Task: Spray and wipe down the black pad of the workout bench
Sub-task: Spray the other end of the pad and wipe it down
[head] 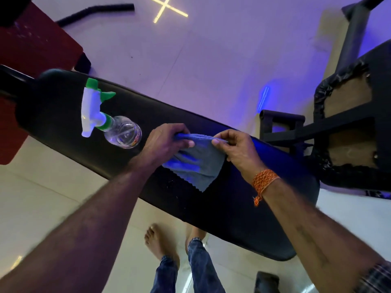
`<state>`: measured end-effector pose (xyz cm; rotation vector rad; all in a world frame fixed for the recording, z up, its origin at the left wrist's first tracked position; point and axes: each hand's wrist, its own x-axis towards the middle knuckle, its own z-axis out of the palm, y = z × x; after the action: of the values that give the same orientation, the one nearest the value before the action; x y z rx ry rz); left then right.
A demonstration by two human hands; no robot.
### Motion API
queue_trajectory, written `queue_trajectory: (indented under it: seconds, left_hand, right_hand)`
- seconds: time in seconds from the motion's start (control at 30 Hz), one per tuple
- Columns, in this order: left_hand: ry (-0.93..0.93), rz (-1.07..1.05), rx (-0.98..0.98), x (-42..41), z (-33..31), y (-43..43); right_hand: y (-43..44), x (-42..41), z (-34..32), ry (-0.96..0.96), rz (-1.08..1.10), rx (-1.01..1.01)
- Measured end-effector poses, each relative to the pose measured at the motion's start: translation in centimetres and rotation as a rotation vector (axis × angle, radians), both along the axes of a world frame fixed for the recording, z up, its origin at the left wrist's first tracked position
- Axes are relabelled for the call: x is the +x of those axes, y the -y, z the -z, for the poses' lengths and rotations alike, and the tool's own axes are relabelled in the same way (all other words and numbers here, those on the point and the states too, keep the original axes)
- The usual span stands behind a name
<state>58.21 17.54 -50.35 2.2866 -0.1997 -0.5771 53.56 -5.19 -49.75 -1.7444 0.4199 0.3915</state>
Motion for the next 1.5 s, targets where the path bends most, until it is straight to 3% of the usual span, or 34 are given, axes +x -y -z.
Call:
queue_trajectory:
  seconds: [0.07,0.13,0.3,0.4,0.47,0.6,0.7,0.77,0.87,1.0,1.13,1.27,1.4,1.5]
  left_hand:
    - [-0.131,-0.178,-0.277,0.1,-0.5,-0.7]
    - [-0.136,-0.314,-0.457,0.6,-1.6,-1.2]
    - [-0.01,-0.451,-0.637,-0.3,-3.9,-0.9]
    - [-0.043,-0.458,-0.545,-4.0,-2.4,-0.6]
    - [-0.063,-0.421,-0.368,-6.7,-0.9,-0.1]
    - [-0.022,-0.135,-0.096,-10.8,1.2,1.4]
    - [-0.009,-0.158,-0.092,-12.3,1.8,1.8]
    - [0.133,-0.254,-0.035,-12.9,1.8,1.5]
    - [0.289,-0.296,0.236,-13.2,2.0,-0.2]
    - [0.256,-0.111,0.395,-13.8,3.6,-3.4]
    - [0.261,-0.034,0.405,-14.4,3.7,-4.7]
    - [0.237,-0.023,0.42,-14.2,3.7,-4.5]
    - [0.245,-0.041,0.43,-14.7,3.6,-4.4]
    - [0.233,-0.048,0.449,-14.9,3.4,-4.8]
  right_hand:
    - [-0.3,1.9,-1.1,0.019,-0.009,0.024]
    - [-0.7,4.2,-2.5,0.087,-0.031,0.048]
    - [-0.5,6.1,-5.3,0.236,-0.083,0.122]
    - [0.6,3.6,-4.0,0.19,-0.182,0.07]
    - [1.8,1.2,-2.4,0.103,-0.265,0.009]
    - [3.5,-2.9,-0.2,-0.061,-0.371,-0.154]
    - [1.9,-4.9,0.0,0.145,-0.279,-0.464]
    - [-0.8,-5.1,0.0,0.326,-0.282,-0.627]
    - [-5.0,-4.7,2.3,0.279,-0.453,-0.698]
    - [-7.0,-5.6,6.2,0.291,-0.603,-1.041]
    - [-4.2,-4.2,6.7,0.492,-0.768,-1.098]
    - [-6.3,-3.7,6.6,0.379,-0.62,-1.106]
    - [-4.5,-7.1,6.6,0.583,-0.916,-1.054]
    - [-4.7,-4.1,6.9,0.499,-0.748,-1.116]
